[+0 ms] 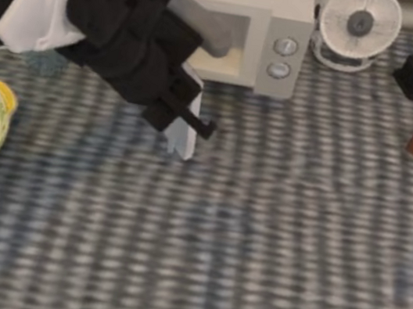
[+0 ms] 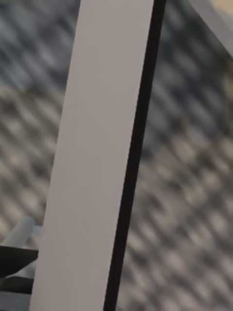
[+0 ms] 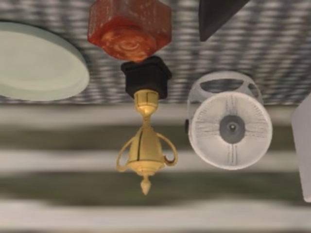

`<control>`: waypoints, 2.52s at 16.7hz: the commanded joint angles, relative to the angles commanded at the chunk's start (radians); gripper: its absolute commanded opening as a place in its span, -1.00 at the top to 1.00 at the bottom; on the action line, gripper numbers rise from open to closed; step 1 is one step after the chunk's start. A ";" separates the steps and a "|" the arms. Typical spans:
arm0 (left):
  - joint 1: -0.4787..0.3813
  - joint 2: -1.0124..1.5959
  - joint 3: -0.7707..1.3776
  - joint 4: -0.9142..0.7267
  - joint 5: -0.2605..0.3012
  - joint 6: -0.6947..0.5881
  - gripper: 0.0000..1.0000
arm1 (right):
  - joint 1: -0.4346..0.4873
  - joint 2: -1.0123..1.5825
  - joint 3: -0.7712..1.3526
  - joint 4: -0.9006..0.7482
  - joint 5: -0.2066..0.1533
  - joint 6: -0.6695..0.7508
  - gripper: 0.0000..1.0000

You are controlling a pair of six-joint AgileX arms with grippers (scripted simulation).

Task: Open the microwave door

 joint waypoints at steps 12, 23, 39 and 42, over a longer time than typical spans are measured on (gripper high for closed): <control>0.001 -0.003 0.000 0.001 0.002 0.003 1.00 | 0.000 0.000 0.000 0.000 0.000 0.000 -1.00; 0.001 -0.003 0.000 0.001 0.002 0.003 1.00 | 0.000 0.000 0.000 0.000 0.000 0.000 -1.00; 0.070 -0.052 -0.052 -0.024 0.098 0.177 1.00 | 0.000 0.000 0.000 0.000 0.000 0.000 -1.00; 0.070 -0.052 -0.052 -0.024 0.098 0.177 1.00 | 0.000 0.000 0.000 0.000 0.000 0.000 -1.00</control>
